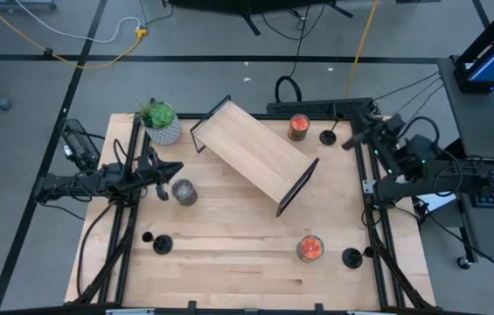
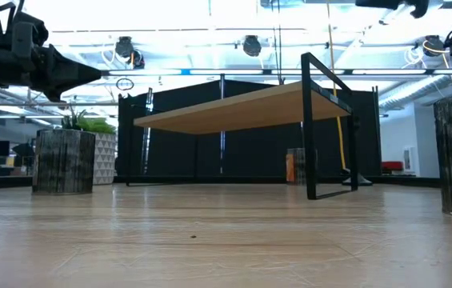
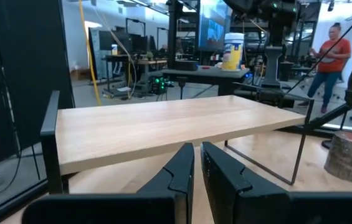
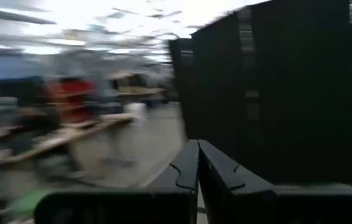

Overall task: Pick & Place candle stick holders
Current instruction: Put the top right candle holder on the shelf

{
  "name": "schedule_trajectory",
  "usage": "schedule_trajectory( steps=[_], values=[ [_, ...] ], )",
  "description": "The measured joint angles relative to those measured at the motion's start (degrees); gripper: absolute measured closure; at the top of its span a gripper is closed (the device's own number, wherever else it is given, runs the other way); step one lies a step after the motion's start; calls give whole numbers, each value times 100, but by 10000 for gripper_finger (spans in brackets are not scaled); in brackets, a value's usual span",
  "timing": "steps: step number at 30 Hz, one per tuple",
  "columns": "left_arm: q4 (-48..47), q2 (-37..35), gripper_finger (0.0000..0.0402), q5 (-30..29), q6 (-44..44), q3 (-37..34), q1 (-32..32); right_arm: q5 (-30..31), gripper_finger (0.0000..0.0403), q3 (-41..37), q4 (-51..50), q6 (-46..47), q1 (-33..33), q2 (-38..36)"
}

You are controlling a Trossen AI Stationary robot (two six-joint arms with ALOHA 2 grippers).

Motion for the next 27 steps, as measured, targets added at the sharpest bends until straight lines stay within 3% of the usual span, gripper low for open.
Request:
schedule_trajectory(
  steps=[12, 20, 27],
  values=[
    [7, 0, 366, 0, 21, 0, 0, 2761, 403, 1596, 27, -2151, -2, 1364],
    [9, 0, 366, 4, 21, 2, 0, 2786, 403, 1865, 1896, -3747, -2, 1980],
    [9, 0, 366, 24, 9, 4, 0, 2787, 403, 1864, 2058, -3901, 0, 2420]
  ],
)
